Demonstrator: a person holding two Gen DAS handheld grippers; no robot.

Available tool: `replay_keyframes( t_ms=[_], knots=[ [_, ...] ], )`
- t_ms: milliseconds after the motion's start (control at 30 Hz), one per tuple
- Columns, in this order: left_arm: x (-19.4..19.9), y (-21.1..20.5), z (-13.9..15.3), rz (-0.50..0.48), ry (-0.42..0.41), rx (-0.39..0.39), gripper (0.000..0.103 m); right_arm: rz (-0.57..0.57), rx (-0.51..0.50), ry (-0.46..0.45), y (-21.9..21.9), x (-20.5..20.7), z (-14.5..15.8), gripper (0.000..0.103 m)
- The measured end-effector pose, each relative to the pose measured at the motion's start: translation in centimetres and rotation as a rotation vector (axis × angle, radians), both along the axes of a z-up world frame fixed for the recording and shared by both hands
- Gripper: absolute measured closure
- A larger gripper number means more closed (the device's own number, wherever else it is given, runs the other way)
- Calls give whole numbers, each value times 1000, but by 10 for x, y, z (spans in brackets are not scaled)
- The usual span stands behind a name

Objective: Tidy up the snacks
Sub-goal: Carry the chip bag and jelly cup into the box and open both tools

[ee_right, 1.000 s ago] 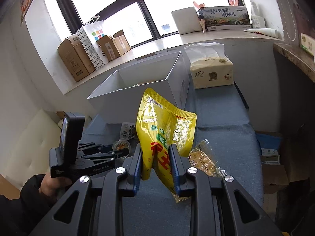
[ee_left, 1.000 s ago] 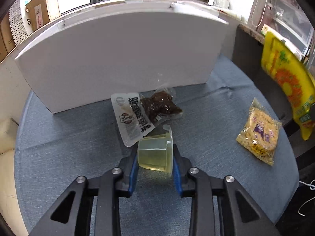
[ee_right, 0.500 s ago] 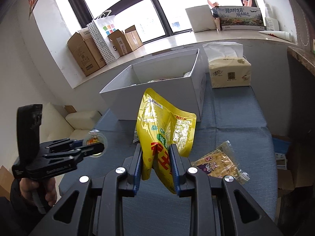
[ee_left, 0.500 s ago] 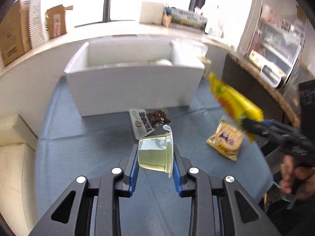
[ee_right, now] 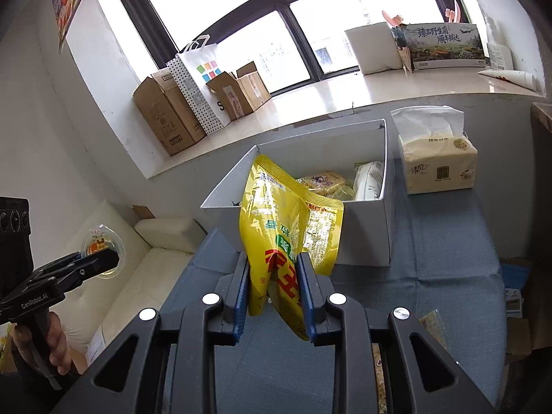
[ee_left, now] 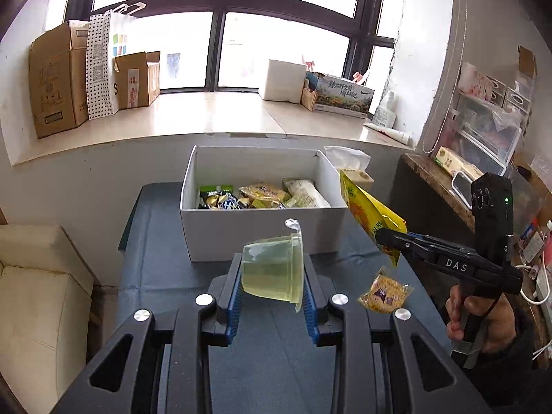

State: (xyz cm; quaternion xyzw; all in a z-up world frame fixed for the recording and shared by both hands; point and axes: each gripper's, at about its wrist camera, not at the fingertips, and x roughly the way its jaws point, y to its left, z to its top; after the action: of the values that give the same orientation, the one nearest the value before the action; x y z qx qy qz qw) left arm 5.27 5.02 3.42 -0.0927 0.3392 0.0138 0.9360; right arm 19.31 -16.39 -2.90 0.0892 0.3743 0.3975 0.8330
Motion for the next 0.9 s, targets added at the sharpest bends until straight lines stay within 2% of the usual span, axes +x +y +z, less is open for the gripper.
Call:
replay_keyframes(
  t_ms=[133,300,367,467,600,633,667,700,733,900],
  knots=[
    [40,8,9,9,-11,32,70,1,19,11,12,22,11,75],
    [111,24,8,34,-6,78,70,-13,14,-7,36,58,21,75],
    [140,30,0,42,11,97,70,-30,-16,0,46,76,19,75],
    [180,39,-20,72,69,132,70,-35,2,72,54,106,11,75],
    [215,49,-44,70,117,110,69,-72,-42,94,63,136,-1,72],
    [222,51,-50,58,132,106,58,-73,-51,99,64,142,-3,64],
    [226,50,-54,54,143,107,48,-88,-64,101,64,146,-5,33],
    [228,51,-57,65,145,119,19,-120,-82,100,64,150,-6,12],
    [229,51,-59,69,146,131,1,-148,-87,93,61,151,-5,0],
    [216,50,-60,57,120,127,0,-199,-47,96,38,150,1,0]
  ],
)
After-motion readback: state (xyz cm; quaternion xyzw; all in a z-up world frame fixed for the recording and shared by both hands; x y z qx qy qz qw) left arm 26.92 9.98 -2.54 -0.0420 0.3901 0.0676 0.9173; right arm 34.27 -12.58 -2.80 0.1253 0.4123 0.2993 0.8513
